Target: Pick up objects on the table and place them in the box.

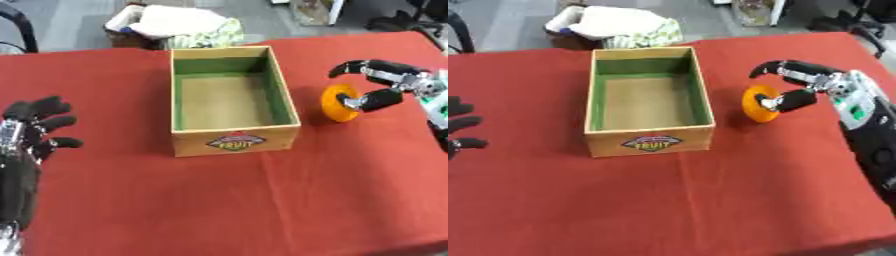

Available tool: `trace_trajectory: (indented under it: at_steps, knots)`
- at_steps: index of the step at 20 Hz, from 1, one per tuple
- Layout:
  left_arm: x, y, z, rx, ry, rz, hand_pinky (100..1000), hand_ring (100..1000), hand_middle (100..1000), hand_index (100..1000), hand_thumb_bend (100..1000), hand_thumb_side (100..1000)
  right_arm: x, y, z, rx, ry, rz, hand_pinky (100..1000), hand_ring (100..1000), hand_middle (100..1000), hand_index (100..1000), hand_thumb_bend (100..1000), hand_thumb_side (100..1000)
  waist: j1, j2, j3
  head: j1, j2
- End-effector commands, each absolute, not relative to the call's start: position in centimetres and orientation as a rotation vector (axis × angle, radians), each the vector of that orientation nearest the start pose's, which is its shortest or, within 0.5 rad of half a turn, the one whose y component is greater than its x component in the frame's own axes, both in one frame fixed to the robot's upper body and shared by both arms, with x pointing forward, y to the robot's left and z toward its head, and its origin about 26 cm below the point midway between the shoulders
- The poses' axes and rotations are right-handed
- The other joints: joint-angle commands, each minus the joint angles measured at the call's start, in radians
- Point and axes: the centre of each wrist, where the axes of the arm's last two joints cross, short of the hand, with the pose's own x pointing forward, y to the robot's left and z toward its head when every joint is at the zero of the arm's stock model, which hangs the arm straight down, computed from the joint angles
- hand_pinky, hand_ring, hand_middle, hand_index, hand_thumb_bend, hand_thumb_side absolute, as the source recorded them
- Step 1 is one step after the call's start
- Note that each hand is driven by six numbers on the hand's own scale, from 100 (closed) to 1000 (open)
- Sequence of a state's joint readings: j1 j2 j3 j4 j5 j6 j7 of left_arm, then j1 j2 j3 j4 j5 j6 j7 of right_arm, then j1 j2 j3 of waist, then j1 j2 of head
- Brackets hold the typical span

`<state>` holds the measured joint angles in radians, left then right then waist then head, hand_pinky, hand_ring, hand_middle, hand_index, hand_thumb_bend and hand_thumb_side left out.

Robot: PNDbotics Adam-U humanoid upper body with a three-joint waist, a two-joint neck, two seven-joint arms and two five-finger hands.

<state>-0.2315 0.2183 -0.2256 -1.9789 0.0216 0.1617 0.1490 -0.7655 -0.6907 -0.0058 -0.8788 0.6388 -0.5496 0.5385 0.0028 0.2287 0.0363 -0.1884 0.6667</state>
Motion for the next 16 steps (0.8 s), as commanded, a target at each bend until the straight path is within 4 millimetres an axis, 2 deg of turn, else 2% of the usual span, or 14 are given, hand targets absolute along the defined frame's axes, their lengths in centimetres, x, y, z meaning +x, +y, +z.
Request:
trace_trajectory:
  at_steps: [1, 6, 10, 12, 14, 16]
  knots:
    - [28.58, 19.32, 16.11, -0.02, -2.04, -0.273, 614, 775, 738, 839, 126, 1000, 42.96, -44.12, 19.48, -0.726, -1.354, 1.552, 993, 1000, 940, 930, 187, 560, -0.002, -0.017, -0.001, -0.004, -0.005]
    - [28.57, 19.33, 16.09, -0.02, -2.04, -0.272, 614, 776, 738, 839, 126, 1000, 42.89, -44.2, 19.56, -0.764, -1.253, 1.619, 1000, 994, 953, 936, 281, 625, -0.002, -0.016, -0.001, -0.003, -0.005]
    - [28.57, 19.35, 16.06, -0.019, -2.039, -0.271, 614, 776, 738, 839, 127, 1000, 42.83, -44.23, 19.67, -0.799, -1.162, 1.672, 1000, 986, 958, 926, 328, 623, -0.002, -0.016, -0.001, -0.003, -0.006]
    - [28.57, 19.35, 16.06, -0.019, -2.039, -0.271, 614, 776, 738, 839, 127, 1000, 42.79, -44.27, 19.69, -0.815, -1.135, 1.686, 1000, 982, 953, 902, 337, 594, -0.002, -0.016, -0.001, -0.003, -0.006]
    - [28.56, 19.35, 16.04, -0.019, -2.038, -0.27, 615, 776, 738, 839, 127, 1000, 42.75, -44.34, 19.7, -0.828, -1.122, 1.691, 1000, 974, 936, 842, 289, 510, -0.002, -0.016, -0.001, -0.003, -0.006]
    - [28.56, 19.36, 16.04, -0.019, -2.038, -0.27, 615, 776, 738, 839, 127, 1000, 42.71, -44.41, 19.78, -0.845, -1.126, 1.685, 1000, 962, 919, 752, 188, 489, -0.002, -0.016, -0.002, -0.003, -0.006]
